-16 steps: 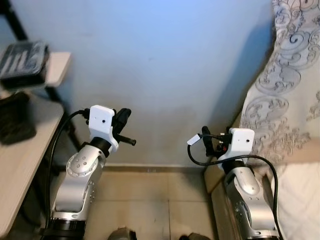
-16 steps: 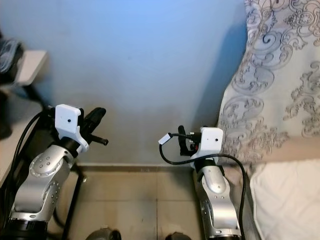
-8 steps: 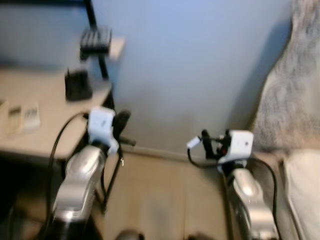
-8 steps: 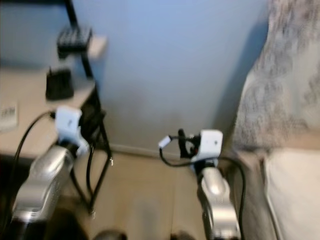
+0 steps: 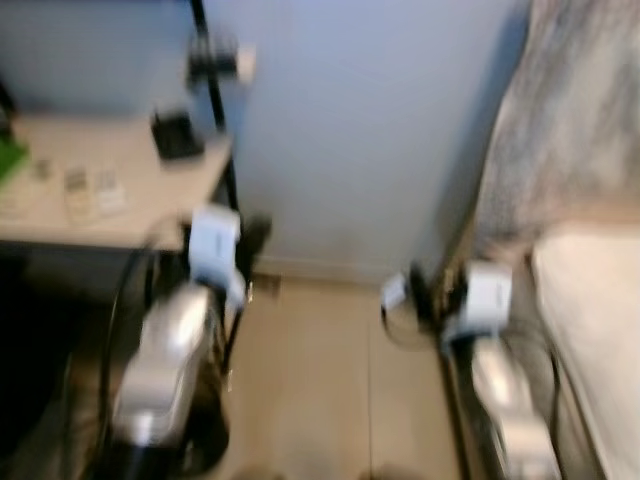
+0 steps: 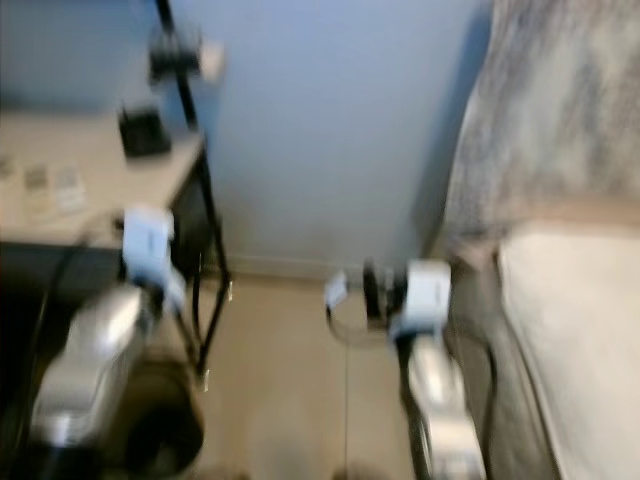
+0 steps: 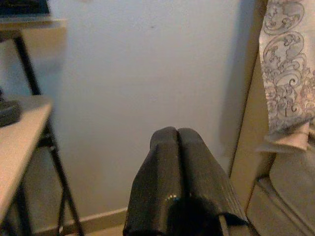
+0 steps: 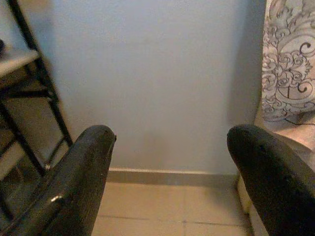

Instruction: Clean up the room

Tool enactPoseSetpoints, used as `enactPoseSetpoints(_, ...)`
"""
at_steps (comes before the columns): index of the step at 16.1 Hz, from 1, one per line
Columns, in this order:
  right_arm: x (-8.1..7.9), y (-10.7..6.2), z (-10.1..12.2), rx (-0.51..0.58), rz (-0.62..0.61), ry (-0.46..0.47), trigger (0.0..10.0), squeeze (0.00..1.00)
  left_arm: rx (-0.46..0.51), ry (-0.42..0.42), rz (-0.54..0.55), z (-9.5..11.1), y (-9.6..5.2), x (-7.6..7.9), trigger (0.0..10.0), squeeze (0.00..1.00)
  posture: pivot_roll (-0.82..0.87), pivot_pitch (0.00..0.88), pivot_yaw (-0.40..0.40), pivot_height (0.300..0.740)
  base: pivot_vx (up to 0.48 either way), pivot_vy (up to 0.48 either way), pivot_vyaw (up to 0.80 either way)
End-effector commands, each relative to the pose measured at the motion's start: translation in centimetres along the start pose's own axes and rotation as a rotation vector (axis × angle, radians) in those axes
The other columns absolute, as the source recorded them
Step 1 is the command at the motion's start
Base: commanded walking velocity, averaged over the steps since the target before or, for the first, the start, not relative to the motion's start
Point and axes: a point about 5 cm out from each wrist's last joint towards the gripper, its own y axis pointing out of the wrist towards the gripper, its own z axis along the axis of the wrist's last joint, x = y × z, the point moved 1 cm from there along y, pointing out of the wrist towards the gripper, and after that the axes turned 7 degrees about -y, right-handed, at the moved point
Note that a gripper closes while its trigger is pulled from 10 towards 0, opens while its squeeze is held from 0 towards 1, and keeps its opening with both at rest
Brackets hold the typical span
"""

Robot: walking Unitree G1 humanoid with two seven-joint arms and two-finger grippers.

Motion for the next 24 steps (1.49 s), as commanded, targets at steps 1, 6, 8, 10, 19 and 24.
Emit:
enactPoseSetpoints(1,0.0,0.1,0.4,0.015,0.0,-0.015,10.0,0.0,0.009,0.006,-0.018,0.2,0.2,0.4,10.0,0.0,-0.04,0.0,0.016,0.74,-0.356,0.0,0.0)
enactPoseSetpoints(6,0.0,-0.1,0.3,0.017,-0.001,-0.008,10.0,0.0,0.008,0.009,-0.037,0.1,0.4,0.8,10.0,0.0,-0.05,0.0,0.018,0.74,-0.357,0.0,0.0)
enactPoseSetpoints(8,0.0,0.1,0.5,0.019,-0.001,-0.015,10.0,0.0,0.01,0.005,-0.043,0.1,0.6,0.9,10.0,0.0,-0.06,0.0,0.019,0.74,-0.358,0.0,0.0)
enactPoseSetpoints(10,0.0,0.1,0.6,0.027,-0.006,-0.001,10.0,0.38,0.012,0.0,-0.04,0.1,0.8,0.9,10.0,0.0,-0.06,0.0,0.018,0.74,-0.356,0.0,0.0)
enactPoseSetpoints(19,1.7,-0.3,0.1,0.028,-0.126,0.134,10.0,1.0,-0.026,-0.177,0.198,-1.9,-0.5,-2.3,10.0,1.0,-0.05,0.0,0.012,0.74,-0.154,0.0,0.0)
enactPoseSetpoints(24,2.4,-0.4,-0.2,0.02,-0.168,0.13,10.0,1.0,-0.026,-0.115,0.178,-1.7,-0.2,-2.2,10.0,1.0,-0.05,0.0,0.012,0.74,0.0,0.0,0.0)
